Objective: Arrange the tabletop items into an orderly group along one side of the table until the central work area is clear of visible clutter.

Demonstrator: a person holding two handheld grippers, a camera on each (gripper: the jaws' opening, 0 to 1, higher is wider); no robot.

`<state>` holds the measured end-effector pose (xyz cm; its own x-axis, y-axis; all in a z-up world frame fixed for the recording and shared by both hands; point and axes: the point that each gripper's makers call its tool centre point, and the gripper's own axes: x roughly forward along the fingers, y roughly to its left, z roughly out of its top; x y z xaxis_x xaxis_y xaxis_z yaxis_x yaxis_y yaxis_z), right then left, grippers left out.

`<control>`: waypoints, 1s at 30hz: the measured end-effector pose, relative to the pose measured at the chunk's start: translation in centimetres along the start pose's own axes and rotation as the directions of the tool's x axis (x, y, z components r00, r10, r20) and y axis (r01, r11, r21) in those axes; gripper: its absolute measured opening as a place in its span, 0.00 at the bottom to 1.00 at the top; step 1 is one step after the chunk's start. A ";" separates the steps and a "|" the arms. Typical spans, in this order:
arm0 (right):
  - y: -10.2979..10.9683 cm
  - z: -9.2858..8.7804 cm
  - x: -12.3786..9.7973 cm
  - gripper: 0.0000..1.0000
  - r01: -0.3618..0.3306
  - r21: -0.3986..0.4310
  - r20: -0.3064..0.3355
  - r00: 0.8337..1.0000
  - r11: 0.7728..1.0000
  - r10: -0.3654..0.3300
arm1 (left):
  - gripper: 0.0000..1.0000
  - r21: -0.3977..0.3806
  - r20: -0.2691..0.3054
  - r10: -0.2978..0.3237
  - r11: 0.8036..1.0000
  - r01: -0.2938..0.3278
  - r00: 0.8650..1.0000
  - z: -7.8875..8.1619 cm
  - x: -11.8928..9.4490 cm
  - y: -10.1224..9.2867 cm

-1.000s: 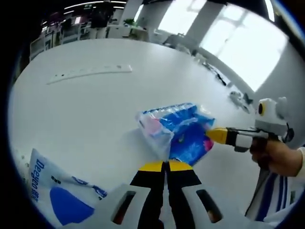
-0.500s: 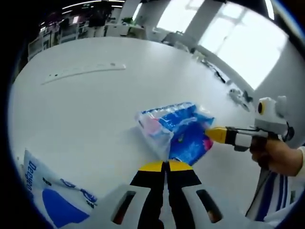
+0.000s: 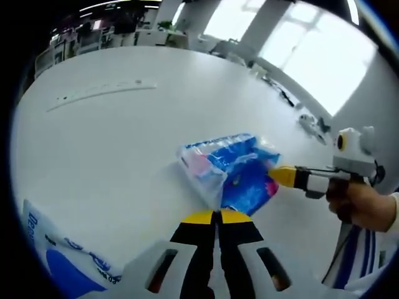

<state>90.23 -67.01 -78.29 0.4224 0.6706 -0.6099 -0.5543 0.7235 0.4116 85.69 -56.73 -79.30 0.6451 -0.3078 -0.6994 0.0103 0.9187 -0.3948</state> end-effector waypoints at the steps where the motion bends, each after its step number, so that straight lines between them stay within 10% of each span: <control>1: -0.1 0.0 0.1 0.00 -0.003 -0.004 -0.002 1.000 1.000 0.003 | 0.00 0.000 -0.002 0.001 1.000 -0.001 1.000 0.0 0.1 0.0; 30: -2.8 -0.1 3.4 0.00 -0.031 -0.072 -0.013 0.999 0.997 0.030 | 0.00 -0.106 -0.013 0.006 0.994 -0.007 1.000 -1.3 1.3 0.9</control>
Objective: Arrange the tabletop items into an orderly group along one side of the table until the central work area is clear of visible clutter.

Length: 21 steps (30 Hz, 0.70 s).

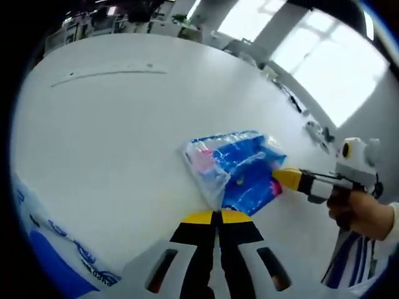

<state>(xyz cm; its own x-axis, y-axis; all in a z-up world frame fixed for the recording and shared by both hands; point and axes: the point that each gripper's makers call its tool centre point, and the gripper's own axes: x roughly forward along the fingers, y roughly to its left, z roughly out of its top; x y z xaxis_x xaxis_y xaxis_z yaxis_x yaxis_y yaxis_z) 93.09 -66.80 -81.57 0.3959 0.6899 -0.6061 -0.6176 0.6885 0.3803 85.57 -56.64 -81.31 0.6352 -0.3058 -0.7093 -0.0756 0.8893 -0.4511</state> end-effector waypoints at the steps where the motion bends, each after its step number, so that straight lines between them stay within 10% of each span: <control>1: 0.1 0.0 -0.1 0.00 -0.002 0.001 -0.002 1.000 1.000 0.002 | 0.00 -0.003 0.002 0.001 1.000 -0.001 1.000 0.0 0.0 0.0; 8: 0.3 0.1 -0.1 0.04 0.003 -0.021 -0.023 1.000 1.000 -0.004 | 0.00 -0.030 0.018 0.010 1.000 -0.009 1.000 0.0 -0.3 -0.1; 14: 0.6 1.0 -1.1 0.23 0.044 -0.069 0.041 0.998 0.997 -0.041 | 0.30 0.012 0.062 0.047 0.999 -0.047 0.997 1.2 -2.1 -0.4; 21: 2.5 1.8 -2.0 0.30 0.035 -0.081 0.102 0.994 0.996 -0.026 | 0.40 0.062 0.096 0.042 0.997 -0.048 0.994 1.7 -4.6 -0.2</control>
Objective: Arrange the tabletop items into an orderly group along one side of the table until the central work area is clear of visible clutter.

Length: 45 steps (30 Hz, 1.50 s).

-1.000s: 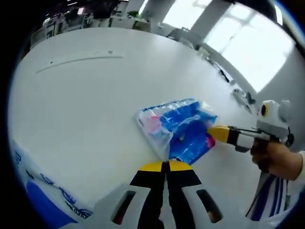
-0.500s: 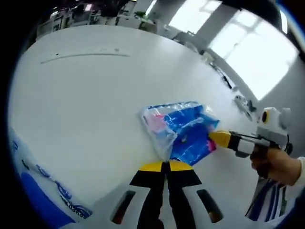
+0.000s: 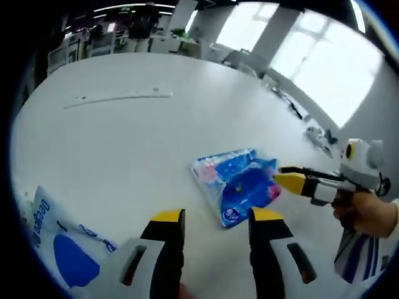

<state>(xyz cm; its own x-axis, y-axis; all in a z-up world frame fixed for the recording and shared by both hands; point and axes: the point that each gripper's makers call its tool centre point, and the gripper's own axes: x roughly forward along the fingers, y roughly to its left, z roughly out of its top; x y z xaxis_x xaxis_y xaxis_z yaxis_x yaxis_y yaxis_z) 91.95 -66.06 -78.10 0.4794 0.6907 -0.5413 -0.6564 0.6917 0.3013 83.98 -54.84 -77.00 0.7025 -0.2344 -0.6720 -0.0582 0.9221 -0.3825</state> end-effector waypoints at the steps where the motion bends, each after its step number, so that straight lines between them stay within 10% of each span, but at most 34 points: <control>1: 0.4 0.1 -0.1 0.31 -0.005 0.001 0.007 1.000 1.000 0.005 | 0.42 0.007 0.009 -0.007 1.000 0.007 1.000 0.0 -0.6 -0.2; 10: 5.6 0.5 -2.6 0.44 -0.005 -0.010 0.039 0.999 1.000 0.005 | 0.63 0.051 0.019 -0.014 0.999 0.013 1.000 0.1 -5.4 1.5; 28: 7.5 0.7 -7.6 0.56 0.110 -0.068 0.071 0.992 0.992 -0.106 | 0.75 0.106 0.093 0.030 0.994 -0.040 0.995 -0.2 -15.8 7.4; 45: 14.0 0.8 -5.0 0.55 -0.011 -0.027 0.082 0.997 1.000 0.014 | 0.72 0.112 0.072 0.089 0.989 -0.097 0.993 -1.9 -18.7 12.9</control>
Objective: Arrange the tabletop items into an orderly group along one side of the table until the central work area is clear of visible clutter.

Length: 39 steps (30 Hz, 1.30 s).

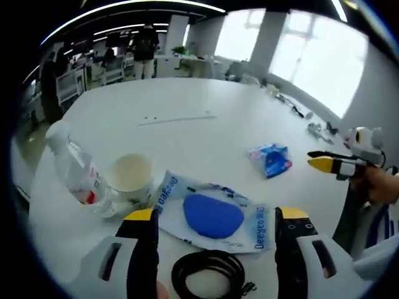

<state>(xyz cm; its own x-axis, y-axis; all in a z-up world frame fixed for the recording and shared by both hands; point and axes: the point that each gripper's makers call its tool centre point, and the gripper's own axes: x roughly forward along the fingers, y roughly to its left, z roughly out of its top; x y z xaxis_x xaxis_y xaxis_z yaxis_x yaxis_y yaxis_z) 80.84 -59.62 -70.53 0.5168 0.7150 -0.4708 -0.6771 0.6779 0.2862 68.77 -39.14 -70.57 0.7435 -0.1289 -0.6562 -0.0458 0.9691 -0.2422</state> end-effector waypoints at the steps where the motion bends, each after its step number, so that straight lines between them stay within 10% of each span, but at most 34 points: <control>1: 0.4 -0.2 0.1 0.55 -0.008 0.014 0.001 1.000 1.000 0.008 | 0.72 0.000 -0.001 0.002 1.000 -0.002 1.000 -0.1 -0.1 0.4; 13: 5.7 -4.2 0.2 0.54 -0.082 0.233 -0.076 0.992 0.969 0.102 | 0.66 -0.033 -0.017 0.026 0.999 -0.026 1.000 -1.1 1.3 4.3; 39: 12.5 -10.4 1.8 0.46 -0.136 0.376 -0.201 0.954 0.917 0.224 | 0.61 -0.144 -0.032 0.027 0.989 -0.031 0.999 -3.2 7.2 7.3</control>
<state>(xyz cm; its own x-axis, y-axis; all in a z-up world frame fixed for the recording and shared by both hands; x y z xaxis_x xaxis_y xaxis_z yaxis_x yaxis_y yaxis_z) 67.90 -51.60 -76.50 0.2356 0.7995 -0.5526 -0.4944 0.5881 0.6401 71.63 -33.66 -79.34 0.7204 -0.1091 -0.6849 -0.1645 0.9325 -0.3216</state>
